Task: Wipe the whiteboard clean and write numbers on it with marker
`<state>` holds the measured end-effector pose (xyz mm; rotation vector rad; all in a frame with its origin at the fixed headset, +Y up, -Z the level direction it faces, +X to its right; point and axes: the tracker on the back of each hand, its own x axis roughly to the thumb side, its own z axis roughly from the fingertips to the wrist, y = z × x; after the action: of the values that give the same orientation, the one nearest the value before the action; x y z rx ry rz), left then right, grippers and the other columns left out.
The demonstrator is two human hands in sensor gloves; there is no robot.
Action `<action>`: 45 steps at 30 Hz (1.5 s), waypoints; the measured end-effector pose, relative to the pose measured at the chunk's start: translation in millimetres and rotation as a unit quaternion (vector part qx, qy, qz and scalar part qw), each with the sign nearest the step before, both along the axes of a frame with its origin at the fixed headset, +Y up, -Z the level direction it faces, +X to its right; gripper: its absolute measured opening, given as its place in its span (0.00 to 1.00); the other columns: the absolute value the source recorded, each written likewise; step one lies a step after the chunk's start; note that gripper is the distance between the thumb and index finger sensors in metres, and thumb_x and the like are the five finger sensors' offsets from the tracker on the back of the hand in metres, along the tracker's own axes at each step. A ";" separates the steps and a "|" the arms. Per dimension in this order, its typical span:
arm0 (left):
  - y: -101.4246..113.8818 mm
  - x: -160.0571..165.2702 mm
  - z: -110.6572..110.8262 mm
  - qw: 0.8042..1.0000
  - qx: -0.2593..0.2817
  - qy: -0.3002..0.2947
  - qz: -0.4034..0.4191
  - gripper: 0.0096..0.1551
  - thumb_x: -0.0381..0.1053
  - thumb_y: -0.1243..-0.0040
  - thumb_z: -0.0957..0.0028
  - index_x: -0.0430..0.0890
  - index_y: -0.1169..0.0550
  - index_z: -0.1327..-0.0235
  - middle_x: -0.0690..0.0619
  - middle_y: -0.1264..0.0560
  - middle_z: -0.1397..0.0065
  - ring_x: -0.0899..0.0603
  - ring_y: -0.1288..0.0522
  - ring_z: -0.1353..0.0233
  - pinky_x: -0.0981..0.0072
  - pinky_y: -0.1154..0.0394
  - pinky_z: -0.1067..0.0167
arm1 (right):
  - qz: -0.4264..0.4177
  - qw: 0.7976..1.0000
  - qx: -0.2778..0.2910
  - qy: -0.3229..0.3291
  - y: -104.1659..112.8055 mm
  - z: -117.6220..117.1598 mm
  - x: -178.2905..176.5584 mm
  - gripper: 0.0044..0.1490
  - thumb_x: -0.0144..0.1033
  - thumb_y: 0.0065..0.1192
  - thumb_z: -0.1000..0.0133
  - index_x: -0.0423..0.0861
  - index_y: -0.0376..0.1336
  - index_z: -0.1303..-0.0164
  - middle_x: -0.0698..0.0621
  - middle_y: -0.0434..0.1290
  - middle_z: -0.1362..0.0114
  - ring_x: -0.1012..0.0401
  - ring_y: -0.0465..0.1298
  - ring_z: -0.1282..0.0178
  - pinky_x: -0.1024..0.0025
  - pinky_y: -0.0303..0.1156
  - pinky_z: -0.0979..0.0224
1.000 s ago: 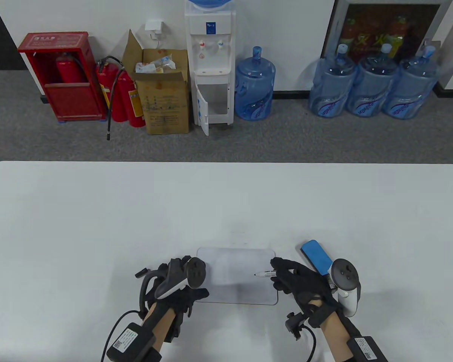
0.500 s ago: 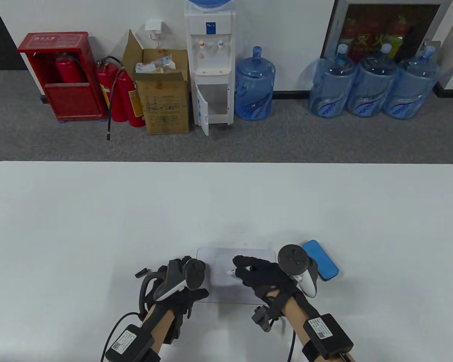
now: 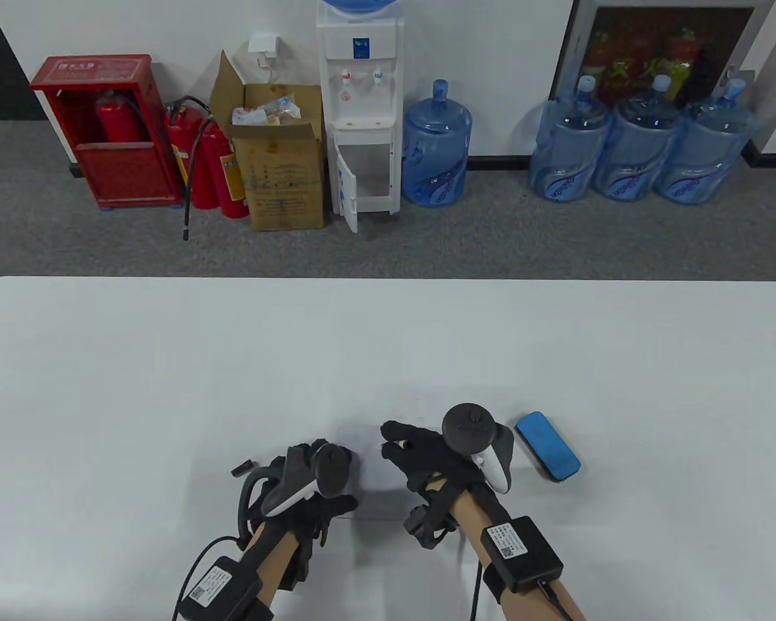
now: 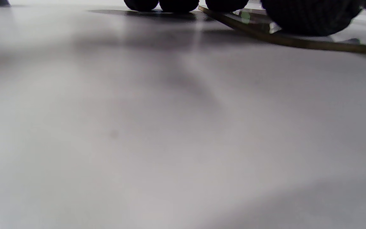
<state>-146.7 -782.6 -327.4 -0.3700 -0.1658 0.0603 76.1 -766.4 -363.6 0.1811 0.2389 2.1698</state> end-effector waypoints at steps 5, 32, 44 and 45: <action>-0.2 -0.3 0.0 1.000 -0.001 0.001 0.002 0.46 0.68 0.47 0.55 0.64 0.43 0.20 0.51 0.50 0.10 0.35 0.48 0.15 0.32 0.50 0.22 | 0.004 0.999 0.004 0.034 2.8 9.1 -1.3 0.34 0.49 0.69 0.49 0.45 0.71 0.36 0.41 0.77 0.40 0.48 0.81 0.49 0.48 0.72 0.51; -0.7 -0.6 -0.3 1.000 -0.004 0.004 0.003 0.46 0.68 0.47 0.55 0.64 0.44 0.20 0.52 0.51 0.10 0.35 0.49 0.15 0.32 0.49 0.22 | -0.015 0.999 -0.013 -0.047 -2.3 6.6 30.7 0.34 0.47 0.70 0.50 0.46 0.70 0.34 0.41 0.76 0.37 0.46 0.81 0.49 0.47 0.72 0.51; -0.8 -0.5 -0.3 1.000 -0.005 0.004 0.004 0.46 0.68 0.47 0.55 0.64 0.44 0.20 0.51 0.51 0.10 0.35 0.49 0.15 0.32 0.49 0.22 | 0.013 1.000 0.003 0.011 1.7 28.3 25.8 0.33 0.48 0.70 0.50 0.46 0.71 0.36 0.42 0.77 0.39 0.48 0.81 0.49 0.48 0.73 0.52; -0.9 -0.6 -0.2 1.000 -0.005 0.004 0.004 0.46 0.68 0.47 0.55 0.64 0.44 0.20 0.51 0.51 0.10 0.35 0.49 0.15 0.32 0.49 0.22 | 0.014 1.000 0.005 0.010 1.7 30.1 24.6 0.33 0.48 0.70 0.50 0.46 0.71 0.36 0.42 0.77 0.39 0.48 0.81 0.49 0.48 0.73 0.52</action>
<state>-147.3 -783.4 -327.6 -0.3786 -0.1588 0.0709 100.7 -764.6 -333.5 0.2072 0.2425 2.1981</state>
